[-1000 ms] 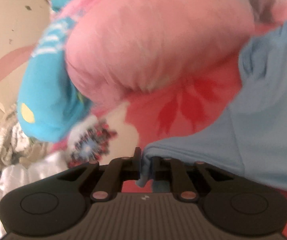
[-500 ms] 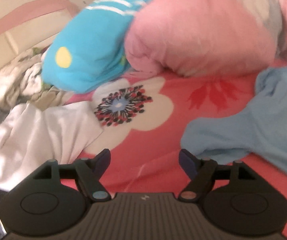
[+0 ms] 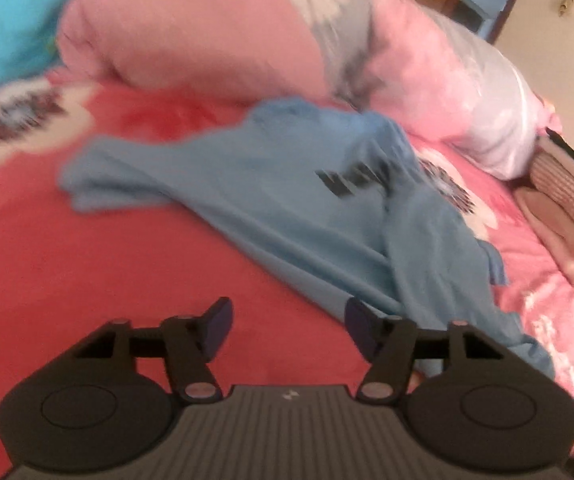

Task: Fold clothes

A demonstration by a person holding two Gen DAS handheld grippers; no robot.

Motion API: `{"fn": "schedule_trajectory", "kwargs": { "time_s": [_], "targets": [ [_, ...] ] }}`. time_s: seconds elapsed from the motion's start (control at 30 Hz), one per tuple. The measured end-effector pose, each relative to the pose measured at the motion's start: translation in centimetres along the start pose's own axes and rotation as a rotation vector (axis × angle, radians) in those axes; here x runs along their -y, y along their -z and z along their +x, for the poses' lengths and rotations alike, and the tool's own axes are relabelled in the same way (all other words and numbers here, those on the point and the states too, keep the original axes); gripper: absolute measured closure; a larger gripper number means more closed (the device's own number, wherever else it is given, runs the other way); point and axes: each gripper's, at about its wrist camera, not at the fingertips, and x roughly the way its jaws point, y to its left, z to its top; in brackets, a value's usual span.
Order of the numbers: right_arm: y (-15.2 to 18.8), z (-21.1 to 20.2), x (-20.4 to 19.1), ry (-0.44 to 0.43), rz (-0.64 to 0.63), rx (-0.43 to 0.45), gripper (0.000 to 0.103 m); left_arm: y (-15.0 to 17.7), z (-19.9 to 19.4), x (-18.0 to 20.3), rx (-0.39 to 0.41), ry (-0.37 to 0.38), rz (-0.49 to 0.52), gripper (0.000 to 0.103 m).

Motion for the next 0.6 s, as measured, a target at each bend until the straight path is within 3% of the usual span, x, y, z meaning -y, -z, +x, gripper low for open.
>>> {"fn": "schedule_trajectory", "kwargs": {
  "time_s": [0.13,0.2,0.27,0.3,0.5,0.6],
  "targets": [
    [0.8,-0.3,-2.9,0.064,-0.166,-0.025,0.052,0.5,2.4,1.4,0.043,0.029,-0.005,0.048],
    [1.1,0.7,-4.1,0.114,-0.258,-0.053,0.066,0.8,3.2,1.8,0.074,0.018,0.018,0.051],
    [1.1,1.6,-4.3,0.169,-0.303,-0.08,0.1,1.1,3.4,1.5,0.098,0.023,0.026,0.053],
    [1.1,1.9,-4.4,0.191,-0.318,-0.088,0.1,1.3,3.5,1.3,0.11,0.029,0.03,0.054],
    [-3.2,-2.2,0.4,0.165,-0.037,0.091,0.102,1.7,3.1,0.0,0.135,0.074,0.006,0.06],
    [-4.0,-3.4,4.2,0.202,0.122,0.164,0.102,1.7,3.2,-0.3,0.137,0.085,-0.004,0.061]
  ]
}}
